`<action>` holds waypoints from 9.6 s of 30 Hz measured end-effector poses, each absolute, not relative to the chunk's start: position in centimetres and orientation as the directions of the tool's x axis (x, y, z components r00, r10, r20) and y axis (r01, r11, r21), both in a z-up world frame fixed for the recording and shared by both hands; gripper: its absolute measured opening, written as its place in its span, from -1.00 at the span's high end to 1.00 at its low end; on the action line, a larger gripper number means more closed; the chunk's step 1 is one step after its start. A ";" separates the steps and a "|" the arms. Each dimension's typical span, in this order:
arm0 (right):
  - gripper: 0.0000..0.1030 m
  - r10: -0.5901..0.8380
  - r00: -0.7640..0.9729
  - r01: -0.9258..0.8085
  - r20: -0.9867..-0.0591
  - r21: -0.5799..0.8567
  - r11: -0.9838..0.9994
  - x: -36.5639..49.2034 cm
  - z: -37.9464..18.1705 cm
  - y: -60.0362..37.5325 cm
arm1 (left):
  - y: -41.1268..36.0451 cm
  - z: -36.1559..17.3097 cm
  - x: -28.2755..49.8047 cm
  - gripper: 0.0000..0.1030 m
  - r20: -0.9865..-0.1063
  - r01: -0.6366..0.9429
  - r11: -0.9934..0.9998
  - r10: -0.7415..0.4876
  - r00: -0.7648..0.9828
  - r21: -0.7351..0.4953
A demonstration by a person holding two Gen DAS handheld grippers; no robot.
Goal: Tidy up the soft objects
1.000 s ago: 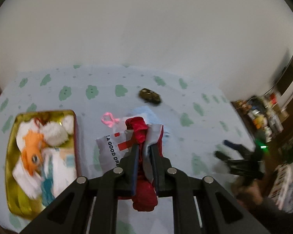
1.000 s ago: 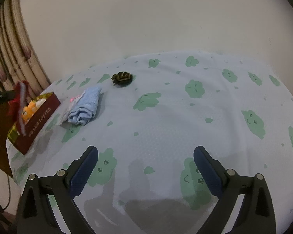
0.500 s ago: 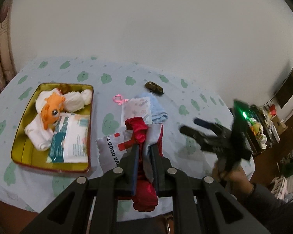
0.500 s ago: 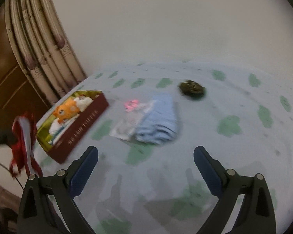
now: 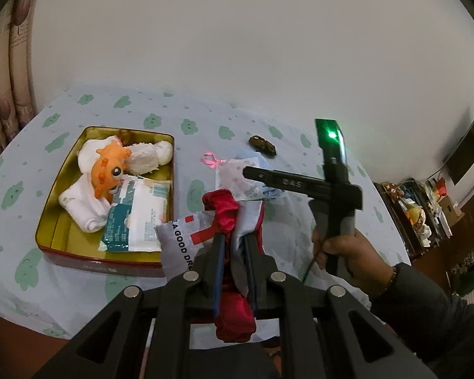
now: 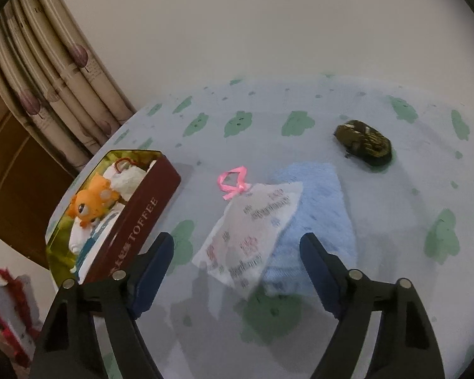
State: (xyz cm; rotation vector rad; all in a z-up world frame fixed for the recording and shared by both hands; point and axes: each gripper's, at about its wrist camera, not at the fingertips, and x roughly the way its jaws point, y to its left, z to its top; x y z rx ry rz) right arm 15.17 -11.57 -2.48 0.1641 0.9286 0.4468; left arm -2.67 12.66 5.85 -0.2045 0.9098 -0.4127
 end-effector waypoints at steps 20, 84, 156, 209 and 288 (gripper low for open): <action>0.77 0.404 0.430 -0.280 -0.807 0.306 0.910 16.8 -5.7 -7.6 | 17.6 5.7 -3.4 0.76 -0.703 0.172 0.901 -0.420 0.574 -0.398; -0.57 0.289 0.399 -0.195 -0.870 0.228 0.954 16.6 -6.2 -5.2 | 23.2 3.1 7.9 -0.16 -0.750 0.053 0.951 -0.275 0.601 -0.305; 0.74 0.502 0.356 -0.193 -0.788 0.464 0.865 14.2 -1.6 -7.5 | 20.8 -0.3 -3.9 -0.52 -0.704 -0.089 0.930 -0.205 0.680 -0.356; 0.55 0.525 0.326 -0.467 -0.786 0.349 0.813 15.5 1.0 6.6 | 19.7 -1.3 -3.4 -0.52 -0.793 -0.127 0.979 -0.050 0.608 -0.159; -0.99 -0.025 0.666 0.110 -0.745 0.065 0.992 4.9 -4.1 -34.1 | -2.3 -4.2 4.9 -0.52 -0.871 0.174 0.984 -0.053 0.489 0.037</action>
